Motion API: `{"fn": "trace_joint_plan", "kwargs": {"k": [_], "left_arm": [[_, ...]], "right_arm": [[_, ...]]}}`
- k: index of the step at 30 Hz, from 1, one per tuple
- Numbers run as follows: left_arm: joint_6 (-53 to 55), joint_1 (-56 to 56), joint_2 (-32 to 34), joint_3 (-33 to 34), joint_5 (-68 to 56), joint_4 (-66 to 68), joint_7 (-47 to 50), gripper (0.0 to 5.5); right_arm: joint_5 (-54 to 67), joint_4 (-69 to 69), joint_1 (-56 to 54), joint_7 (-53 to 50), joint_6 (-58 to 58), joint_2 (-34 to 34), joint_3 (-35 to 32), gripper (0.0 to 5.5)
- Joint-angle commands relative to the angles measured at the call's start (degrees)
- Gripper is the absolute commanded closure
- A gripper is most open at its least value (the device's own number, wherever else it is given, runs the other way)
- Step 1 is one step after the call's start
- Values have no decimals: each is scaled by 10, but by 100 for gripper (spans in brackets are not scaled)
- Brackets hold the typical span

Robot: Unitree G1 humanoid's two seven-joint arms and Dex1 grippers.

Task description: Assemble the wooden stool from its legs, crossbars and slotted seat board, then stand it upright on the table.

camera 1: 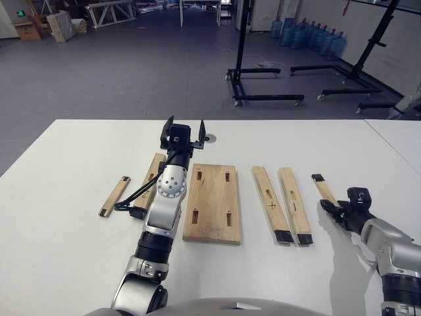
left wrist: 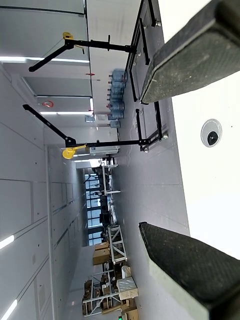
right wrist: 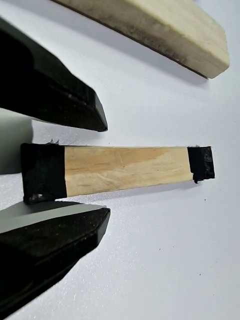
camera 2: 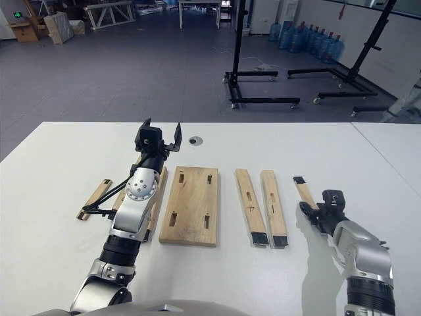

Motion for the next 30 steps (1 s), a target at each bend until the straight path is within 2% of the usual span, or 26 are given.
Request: {"fn": "trace_joint_plan", "kwargs": {"k": [1,6,10,13,17,19,21,23,25,27,30], "left_arm": [[0,14,-7,-3,-9,-12,-5,115],[-2,12,-5,-3,-14,-12,-8,115],[-1,6,-3,1,-25,-8,-17,115],[-8,2,-5,14,-58,1,-36,115],[0,-19,-9,54,-139,14,-80,115],[31,-30,-23,89,-236,17,-126,115],[92,-42,-38,121,-353,14,-183,115],[177,-45,-45,151,-509,-25,-247,115],[239,-41,-41,164,-613,-56,-282,115],[281,-29,-34,169,-680,-73,-299,115],[302,-24,-32,187,-728,-64,-289,115]], "right_arm": [[-5,37,55,6,65,24,40,337],[-10,53,46,-1,46,22,43,415],[-14,66,29,0,7,24,41,421],[-24,90,-39,-10,-66,19,37,421],[-87,84,-206,-90,-209,7,51,421],[-114,42,-294,-102,-261,21,90,421],[-124,4,-331,-95,-284,45,127,421],[-129,-39,-325,-70,-308,79,186,421],[-98,-82,-303,-46,-305,117,216,421],[-86,-121,-271,-16,-310,135,251,421],[-93,-152,-239,31,-312,127,291,421]]}}
